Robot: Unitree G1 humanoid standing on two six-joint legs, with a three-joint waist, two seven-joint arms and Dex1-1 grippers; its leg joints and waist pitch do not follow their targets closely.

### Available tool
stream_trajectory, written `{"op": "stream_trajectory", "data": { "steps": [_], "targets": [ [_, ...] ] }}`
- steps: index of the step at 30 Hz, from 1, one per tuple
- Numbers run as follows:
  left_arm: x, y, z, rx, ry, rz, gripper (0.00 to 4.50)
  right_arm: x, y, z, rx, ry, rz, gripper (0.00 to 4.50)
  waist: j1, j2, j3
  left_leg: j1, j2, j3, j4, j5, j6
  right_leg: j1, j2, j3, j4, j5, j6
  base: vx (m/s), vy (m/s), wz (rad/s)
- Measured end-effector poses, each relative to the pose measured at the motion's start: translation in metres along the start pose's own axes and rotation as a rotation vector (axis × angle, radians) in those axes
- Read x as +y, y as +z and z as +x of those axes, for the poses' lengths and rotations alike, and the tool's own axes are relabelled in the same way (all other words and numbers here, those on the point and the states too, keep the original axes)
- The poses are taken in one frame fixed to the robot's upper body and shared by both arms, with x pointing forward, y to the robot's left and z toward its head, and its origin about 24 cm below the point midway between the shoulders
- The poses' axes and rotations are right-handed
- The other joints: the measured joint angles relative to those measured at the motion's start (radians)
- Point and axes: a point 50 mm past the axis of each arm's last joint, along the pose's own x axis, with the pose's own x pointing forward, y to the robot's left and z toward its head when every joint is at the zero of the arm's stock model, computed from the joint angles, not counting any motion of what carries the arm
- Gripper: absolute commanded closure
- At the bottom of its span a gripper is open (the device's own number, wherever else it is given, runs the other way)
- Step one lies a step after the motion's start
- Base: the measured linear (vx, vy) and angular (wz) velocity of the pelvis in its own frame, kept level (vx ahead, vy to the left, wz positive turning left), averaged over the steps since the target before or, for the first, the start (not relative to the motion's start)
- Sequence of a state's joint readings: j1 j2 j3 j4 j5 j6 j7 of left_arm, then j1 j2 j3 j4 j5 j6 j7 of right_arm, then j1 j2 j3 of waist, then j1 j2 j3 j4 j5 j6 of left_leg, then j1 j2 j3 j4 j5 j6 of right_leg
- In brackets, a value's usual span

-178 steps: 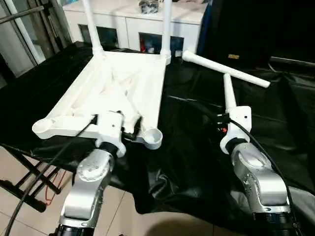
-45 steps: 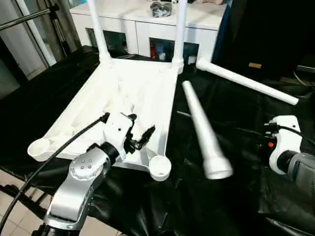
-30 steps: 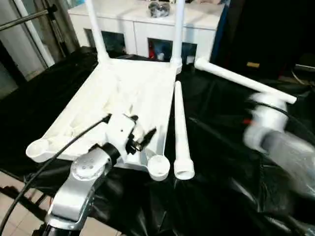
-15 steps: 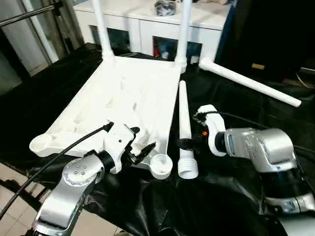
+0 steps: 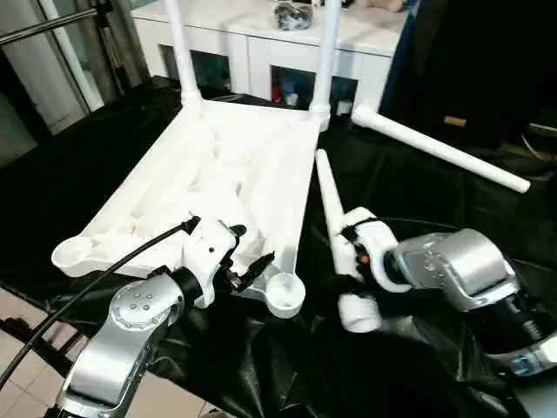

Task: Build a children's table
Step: Pick table leg

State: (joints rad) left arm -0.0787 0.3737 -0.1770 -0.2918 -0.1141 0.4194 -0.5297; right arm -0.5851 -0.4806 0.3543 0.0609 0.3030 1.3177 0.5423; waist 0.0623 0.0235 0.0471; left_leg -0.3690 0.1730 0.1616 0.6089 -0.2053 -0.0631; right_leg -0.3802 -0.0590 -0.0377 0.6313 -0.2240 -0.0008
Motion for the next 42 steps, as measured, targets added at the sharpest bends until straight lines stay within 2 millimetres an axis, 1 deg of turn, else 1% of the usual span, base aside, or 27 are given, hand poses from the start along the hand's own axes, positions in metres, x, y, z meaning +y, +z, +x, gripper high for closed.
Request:
{"op": "stream_trajectory", "data": {
  "steps": [1,2,4,5,8,12,13,18,19,23,25,28,30,33,37,40,42],
  "targets": [
    [0.000,0.000,0.000,0.000,0.000,0.000,0.91,-0.004,-0.002,-0.002,0.003,-0.011,0.009,0.88,-0.001,0.000,0.000,0.000,0.000,0.001,0.000,0.000,0.000,0.000,0.000,0.000,0.000,0.000,0.000,0.000,0.000,0.00],
    [0.000,0.000,0.000,-0.001,0.000,-0.001,0.91,-0.006,-0.002,-0.002,-0.001,-0.014,0.018,1.06,-0.001,0.000,0.000,0.000,0.000,0.001,0.000,0.000,0.000,0.000,0.000,0.000,0.000,0.001,0.000,0.000,0.000,0.00],
    [-0.001,0.001,0.001,-0.007,-0.002,-0.005,0.91,-0.008,-0.003,-0.002,-0.009,-0.013,0.023,1.22,-0.003,0.000,0.000,0.000,0.001,0.001,0.000,0.000,0.000,0.000,0.000,0.000,0.000,0.001,0.000,0.000,0.000,0.00],
    [-0.001,0.002,0.002,-0.011,-0.003,-0.007,0.91,-0.009,-0.003,-0.002,-0.010,-0.015,0.028,1.22,-0.003,0.000,0.000,0.001,0.001,0.001,0.000,0.000,0.000,0.000,0.000,0.000,0.000,0.001,0.000,0.000,0.000,0.00],
    [-0.001,0.003,0.002,-0.017,-0.006,-0.009,0.91,-0.013,-0.005,-0.004,-0.011,-0.021,0.044,1.56,-0.004,0.000,0.000,0.001,0.001,0.002,0.000,0.000,0.000,0.000,0.000,0.000,0.000,0.001,0.000,0.000,0.000,0.00],
    [-0.001,0.004,0.002,-0.018,-0.006,-0.009,0.91,-0.019,-0.009,-0.007,-0.016,-0.035,0.073,1.74,-0.005,-0.001,0.000,0.001,0.001,0.002,0.000,0.000,0.000,0.000,0.000,0.001,0.000,0.001,0.000,0.000,0.000,0.00],
    [-0.001,0.004,0.002,-0.018,-0.007,-0.009,0.91,-0.021,-0.010,-0.008,-0.018,-0.038,0.081,1.92,-0.007,-0.001,0.000,0.001,0.001,0.003,0.000,0.000,0.000,0.000,0.000,0.001,0.000,0.001,0.000,0.000,0.000,0.00],
    [-0.001,0.004,0.003,-0.019,-0.008,-0.009,0.91,-0.026,-0.015,-0.010,-0.017,-0.055,0.095,2.07,-0.013,-0.002,-0.001,0.002,0.002,0.003,0.000,0.000,0.000,0.000,0.000,0.001,0.000,0.002,-0.001,0.000,0.000,0.00],
    [-0.001,0.004,0.003,-0.019,-0.009,-0.009,0.91,-0.027,-0.016,-0.010,-0.017,-0.056,0.097,2.20,-0.016,-0.003,-0.001,0.002,0.002,0.004,0.000,0.000,0.000,0.000,0.000,0.001,0.000,0.002,-0.002,0.000,0.000,0.00],
    [-0.001,0.004,0.003,-0.024,-0.010,-0.011,0.91,-0.031,-0.019,-0.013,-0.029,-0.078,0.123,2.31,-0.021,-0.003,-0.002,0.002,0.002,0.004,0.000,0.000,0.000,0.000,0.000,0.000,0.000,0.002,-0.002,0.000,0.000,0.00],
    [-0.001,0.005,0.003,-0.027,-0.010,-0.011,0.91,-0.035,-0.022,-0.015,-0.040,-0.089,0.146,2.43,-0.022,-0.003,-0.002,0.002,0.002,0.004,0.000,0.000,0.000,0.000,0.000,0.001,0.000,0.002,-0.002,0.000,0.000,0.00],
    [-0.002,0.006,0.004,-0.034,-0.010,-0.010,0.91,-0.042,-0.027,-0.019,-0.064,-0.105,0.183,2.50,-0.021,-0.003,-0.002,0.002,0.002,0.004,0.000,0.001,0.001,-0.001,0.000,0.001,0.000,0.002,-0.002,0.000,0.000,0.00],
    [-0.003,0.007,0.006,-0.038,-0.014,-0.008,0.91,-0.046,-0.029,-0.022,-0.108,-0.105,0.198,2.61,-0.020,-0.003,-0.002,0.001,0.002,0.004,0.000,0.001,0.001,-0.001,0.000,0.001,0.000,0.002,-0.002,0.000,0.000,0.00],
    [-0.006,0.008,0.008,-0.044,-0.024,-0.006,0.91,-0.051,-0.028,-0.030,-0.181,-0.113,0.207,2.63,-0.017,-0.001,-0.001,0.001,0.003,0.005,0.000,0.001,0.001,-0.001,0.000,0.000,0.000,0.002,-0.002,0.000,0.000,0.00],
    [-0.008,0.009,0.010,-0.050,-0.022,-0.003,0.91,-0.059,-0.029,-0.045,-0.273,-0.131,0.202,2.65,-0.007,-0.001,-0.001,0.001,0.003,0.005,0.000,0.001,0.001,-0.001,0.000,0.000,0.000,0.002,-0.002,0.000,0.000,0.00],
    [-0.010,0.010,0.012,-0.058,-0.028,-0.002,0.91,-0.061,-0.033,-0.047,-0.301,-0.139,0.194,2.65,-0.004,0.000,-0.001,0.002,0.003,0.005,0.000,0.001,0.002,-0.001,0.000,0.000,0.000,0.002,-0.002,0.000,0.000,0.00],
    [-0.011,0.012,0.013,-0.067,-0.028,0.001,0.91,-0.063,-0.031,-0.049,-0.346,-0.151,0.187,2.65,-0.006,0.002,0.000,0.001,0.003,0.005,0.000,0.001,0.002,-0.001,0.000,0.001,0.000,0.003,-0.002,0.000,0.000,0.00]
  ]
}}
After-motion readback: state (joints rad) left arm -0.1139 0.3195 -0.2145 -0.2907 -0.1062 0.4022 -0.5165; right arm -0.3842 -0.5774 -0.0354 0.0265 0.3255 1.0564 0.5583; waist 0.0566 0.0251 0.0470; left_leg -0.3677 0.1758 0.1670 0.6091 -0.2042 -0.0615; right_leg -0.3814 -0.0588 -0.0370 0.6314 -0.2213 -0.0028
